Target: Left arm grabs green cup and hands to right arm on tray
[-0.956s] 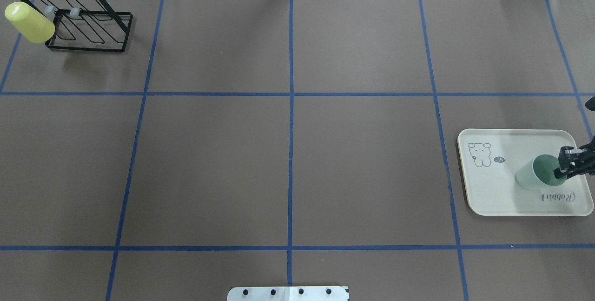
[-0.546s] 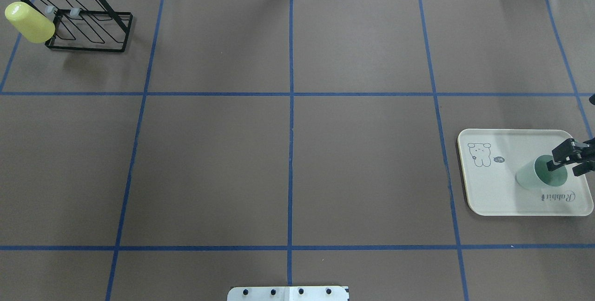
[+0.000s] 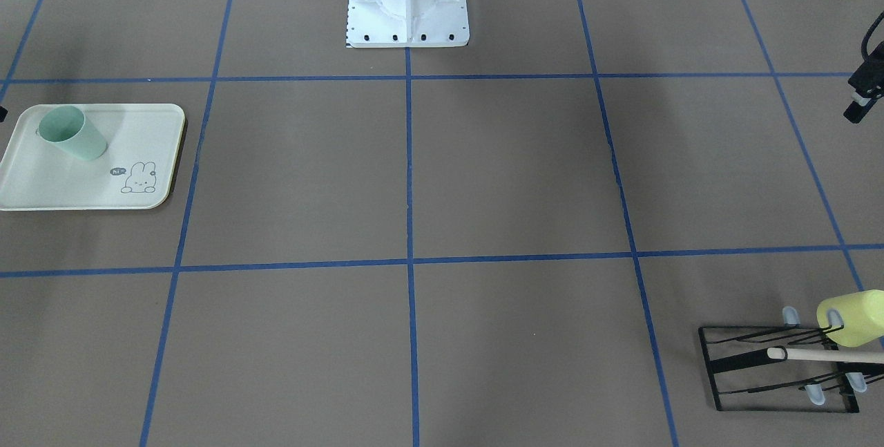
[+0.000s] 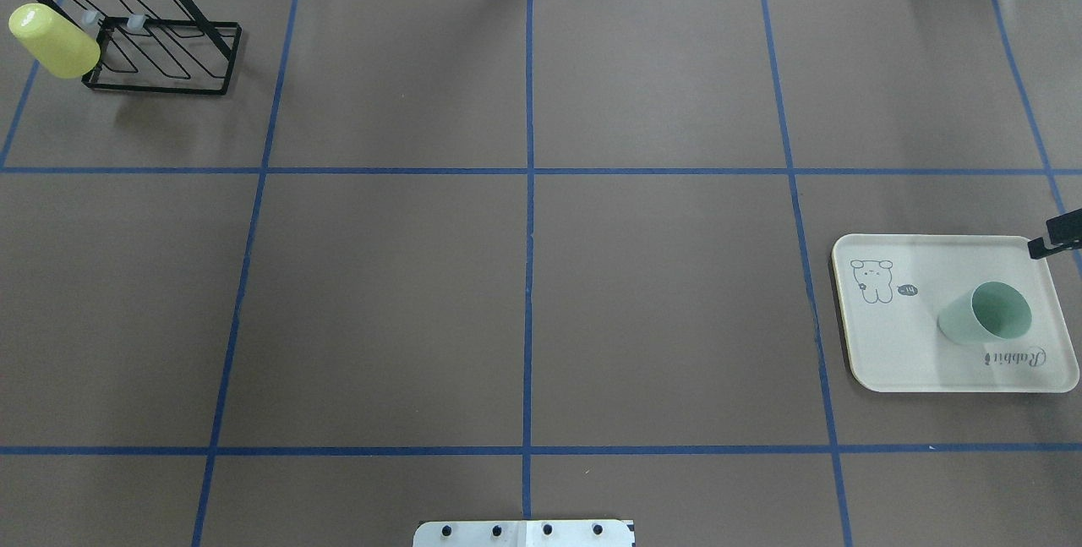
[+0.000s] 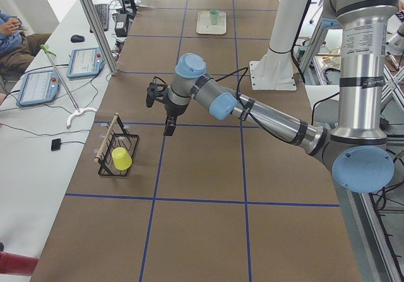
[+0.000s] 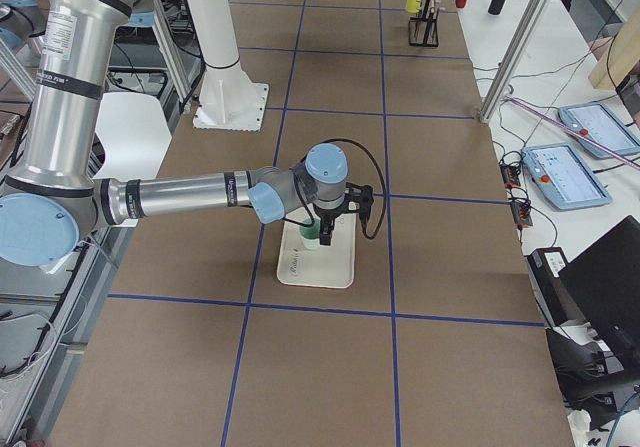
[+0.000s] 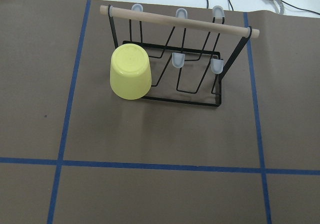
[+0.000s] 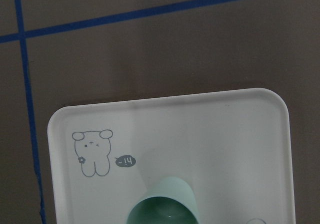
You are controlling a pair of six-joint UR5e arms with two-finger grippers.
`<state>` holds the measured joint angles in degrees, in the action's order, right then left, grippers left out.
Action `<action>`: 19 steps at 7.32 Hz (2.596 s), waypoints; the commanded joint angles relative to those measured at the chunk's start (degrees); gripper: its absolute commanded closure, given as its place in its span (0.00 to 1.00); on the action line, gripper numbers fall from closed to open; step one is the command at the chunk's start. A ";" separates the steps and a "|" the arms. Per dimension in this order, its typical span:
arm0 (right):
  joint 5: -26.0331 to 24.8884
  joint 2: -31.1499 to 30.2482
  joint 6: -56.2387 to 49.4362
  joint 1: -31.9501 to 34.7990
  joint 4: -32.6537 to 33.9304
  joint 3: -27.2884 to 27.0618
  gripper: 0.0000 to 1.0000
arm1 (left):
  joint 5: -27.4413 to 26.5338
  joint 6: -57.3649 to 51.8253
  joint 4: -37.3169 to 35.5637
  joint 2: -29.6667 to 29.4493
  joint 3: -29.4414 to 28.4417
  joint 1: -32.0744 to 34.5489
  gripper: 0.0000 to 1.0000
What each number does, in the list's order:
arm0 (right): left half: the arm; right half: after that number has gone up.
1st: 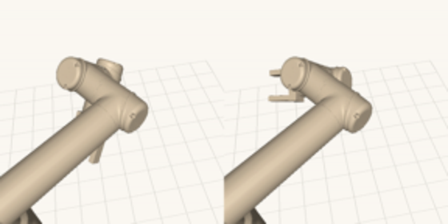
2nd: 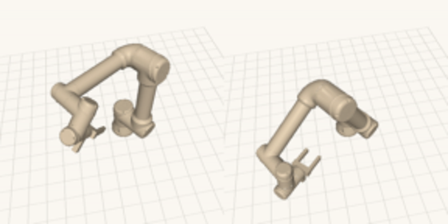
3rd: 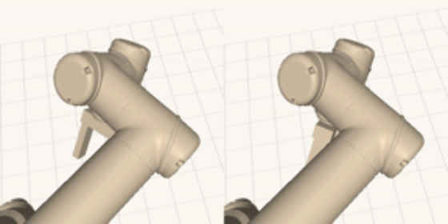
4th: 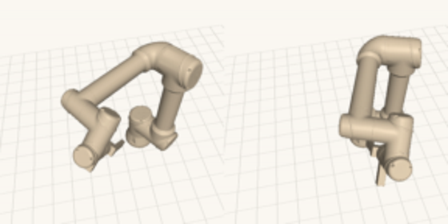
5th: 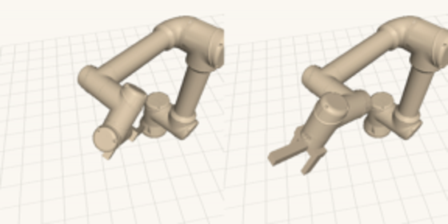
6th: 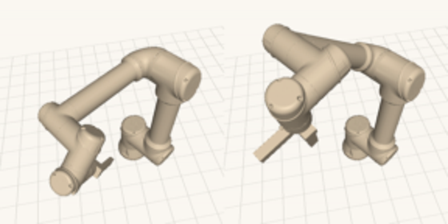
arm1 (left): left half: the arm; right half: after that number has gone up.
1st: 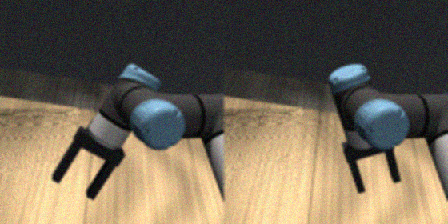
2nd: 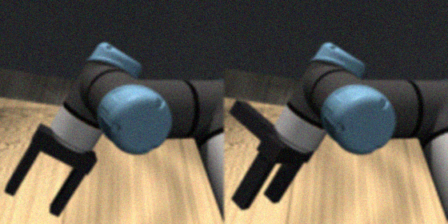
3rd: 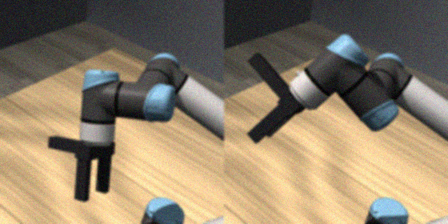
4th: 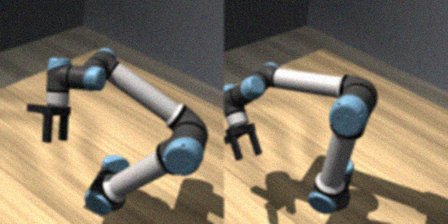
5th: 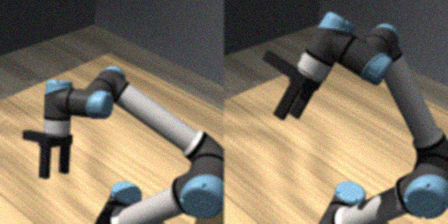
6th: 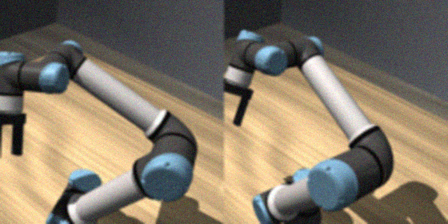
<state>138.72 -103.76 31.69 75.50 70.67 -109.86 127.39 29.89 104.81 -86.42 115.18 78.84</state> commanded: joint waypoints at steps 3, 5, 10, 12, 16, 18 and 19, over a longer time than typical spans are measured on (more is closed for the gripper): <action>-0.12 0.93 -22.86 11.06 15.69 -0.18 0.00 | 2.92 -22.95 -14.96 3.70 -4.07 1.93 0.00; -2.31 0.76 -24.48 13.00 16.43 -0.18 0.00 | 8.89 -28.03 -15.95 5.73 -8.46 6.66 0.00; -5.74 0.93 -24.57 9.33 16.60 -0.45 0.00 | 12.97 -27.96 -15.95 9.96 -6.99 7.74 0.00; -5.83 3.99 -24.57 8.26 22.02 -0.71 0.00 | 13.05 -27.69 -17.26 9.43 -6.73 7.74 0.00; -5.83 6.73 -24.57 7.12 24.78 -0.62 0.00 | 13.05 -27.95 -20.61 8.54 -6.64 8.00 0.00; -5.92 6.73 -24.57 6.95 24.78 -0.62 0.00 | 13.05 -28.04 -20.26 9.07 -6.99 8.00 0.00; -5.92 6.91 -24.57 6.94 24.78 -0.71 0.00 | 13.14 -28.04 -20.26 9.16 -6.38 8.26 0.00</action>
<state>132.83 -96.99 7.12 82.50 95.44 -110.50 140.47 1.86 84.49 -77.42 108.44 86.91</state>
